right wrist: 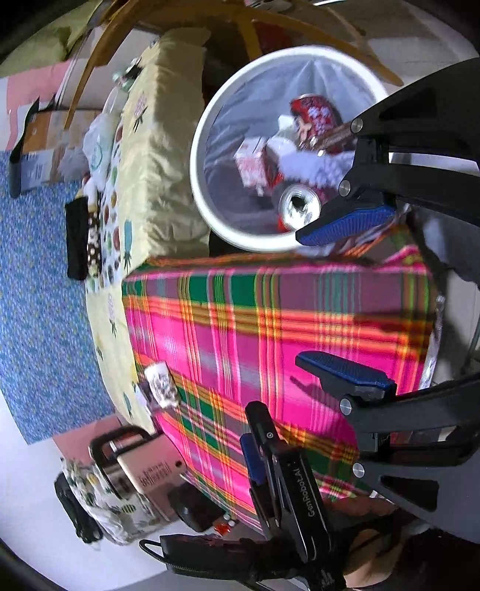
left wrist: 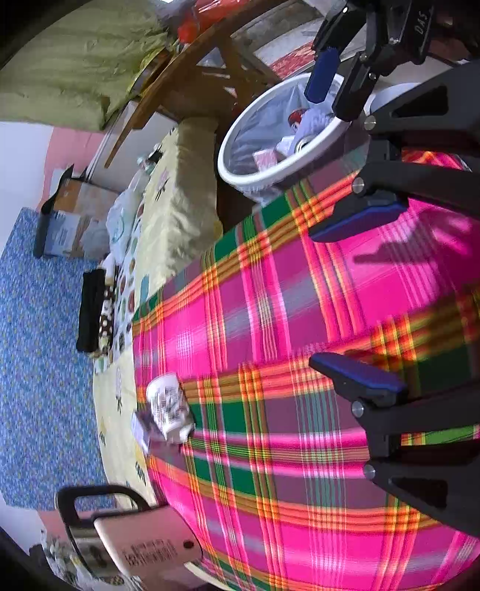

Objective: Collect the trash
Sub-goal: 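Move both open grippers from the bin back toward the juice box and cup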

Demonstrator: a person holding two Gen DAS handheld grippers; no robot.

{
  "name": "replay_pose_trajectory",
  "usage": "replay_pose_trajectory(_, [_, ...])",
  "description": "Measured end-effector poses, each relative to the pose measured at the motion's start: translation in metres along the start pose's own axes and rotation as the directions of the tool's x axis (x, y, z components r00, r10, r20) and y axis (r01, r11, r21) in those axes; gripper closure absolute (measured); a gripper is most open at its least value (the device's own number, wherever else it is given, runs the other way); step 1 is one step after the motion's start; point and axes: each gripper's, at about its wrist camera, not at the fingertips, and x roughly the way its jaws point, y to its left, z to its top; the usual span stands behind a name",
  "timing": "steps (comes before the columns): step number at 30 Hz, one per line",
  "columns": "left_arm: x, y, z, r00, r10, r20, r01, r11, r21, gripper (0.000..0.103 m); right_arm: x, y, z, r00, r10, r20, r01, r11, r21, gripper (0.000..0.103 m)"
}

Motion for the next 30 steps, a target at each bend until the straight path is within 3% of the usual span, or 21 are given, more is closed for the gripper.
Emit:
replay_pose_trajectory(4, [-0.007, 0.019, 0.005, 0.999, 0.032, 0.006, -0.031, 0.999, -0.022, 0.039, 0.004, 0.014, 0.01, 0.998, 0.057, -0.002, -0.057, 0.998, -0.019, 0.042])
replay_pose_trajectory(12, [-0.021, 0.055, 0.019, 0.997, 0.071, 0.034, -0.068, 0.995, -0.075, 0.039, 0.012, 0.045, 0.034, 0.996, 0.085, 0.012, -0.083, 0.992, -0.093, 0.042])
replay_pose_trajectory(30, [-0.003, 0.144, 0.066, 0.986, 0.16, 0.035, -0.155, 0.982, -0.111, 0.039, 0.067, 0.096, 0.088, 0.999, 0.042, -0.009, -0.043, 0.988, -0.146, 0.042])
